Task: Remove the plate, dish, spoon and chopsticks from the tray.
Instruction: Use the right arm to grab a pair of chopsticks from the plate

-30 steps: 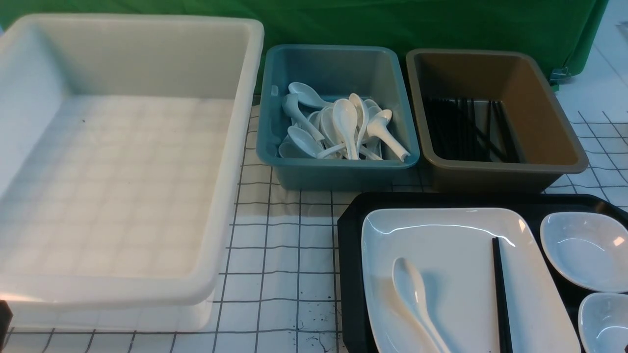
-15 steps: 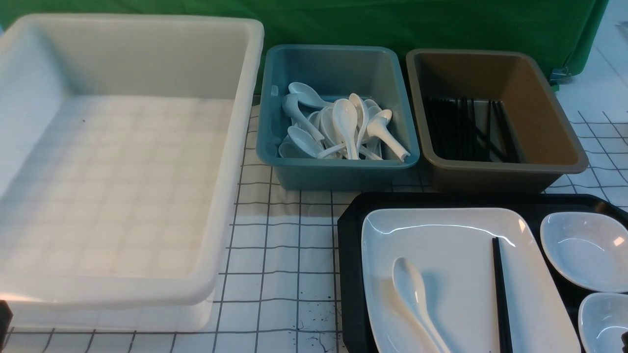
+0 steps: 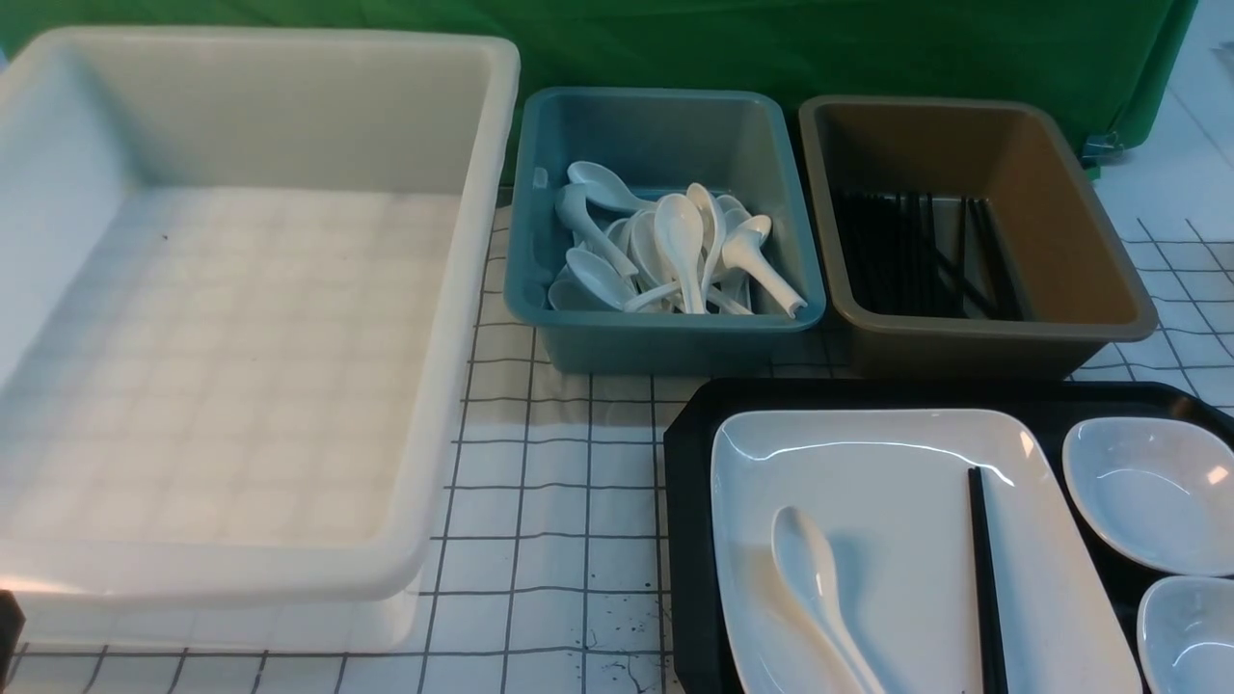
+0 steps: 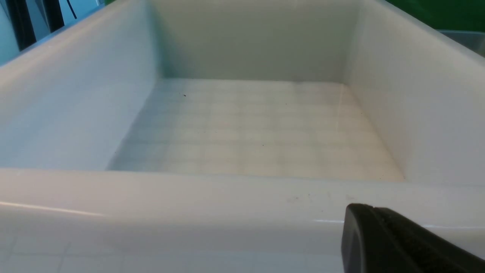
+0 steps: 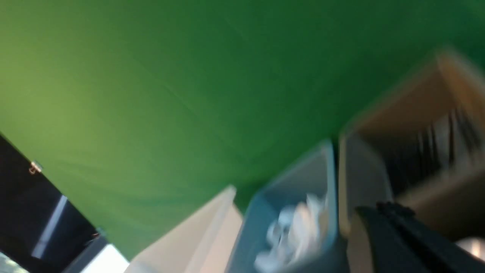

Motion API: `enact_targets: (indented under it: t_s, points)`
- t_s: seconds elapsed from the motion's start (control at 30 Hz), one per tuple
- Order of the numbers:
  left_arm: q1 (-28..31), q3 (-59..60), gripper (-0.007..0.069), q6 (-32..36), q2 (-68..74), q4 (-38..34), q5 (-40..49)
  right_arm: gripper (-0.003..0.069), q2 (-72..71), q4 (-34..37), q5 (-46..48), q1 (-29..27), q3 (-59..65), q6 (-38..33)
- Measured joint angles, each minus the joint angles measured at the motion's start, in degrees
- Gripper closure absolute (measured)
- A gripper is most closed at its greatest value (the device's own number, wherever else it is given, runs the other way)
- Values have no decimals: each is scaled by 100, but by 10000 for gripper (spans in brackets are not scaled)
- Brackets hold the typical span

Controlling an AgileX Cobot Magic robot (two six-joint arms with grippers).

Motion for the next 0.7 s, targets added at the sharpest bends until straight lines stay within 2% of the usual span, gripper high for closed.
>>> enact_targets:
  t_s: [0.03,0.1,0.17,0.2,0.23,0.27,0.33,0.37,0.4,0.47,0.57,0.63,0.7]
  points:
    - [0,0,620,0,0,0,0,629,38,0,4,0,-42,-96]
    - [0,0,620,0,0,0,0,629,544,0,202,0,-582,-1057]
    - [0,0,620,0,0,0,0,629,1153,0,891,0,-1062,-1494]
    - [0,0,620,0,0,0,0,629,1510,0,1575,0,-1404,-1656]
    - [0,0,620,0,0,0,0,629,1585,0,1575,0,-1404,-1656]
    - [0,0,620,0,0,0,0,629,2148,0,2622,0,-1778,-1836]
    - [0,0,620,0,0,0,0,629,3115,-66,3776,0,-2222,-1975]
    - [0,0,620,0,0,0,0,629,3204,-67,3969,0,-2282,-1995]
    - [0,0,620,0,0,0,0,629,3823,-172,4535,0,-2455,-2020]
    - [0,0,620,0,0,0,0,629,4666,-251,5064,0,-2623,-2020]
    - [0,0,620,0,0,0,0,617,5619,-271,5369,6,-2766,-1985]
    - [0,0,620,0,0,0,0,578,6489,-260,5251,12,-2816,-1984]
    - [0,0,620,0,0,0,0,548,6777,-260,5126,12,-2835,-1990]
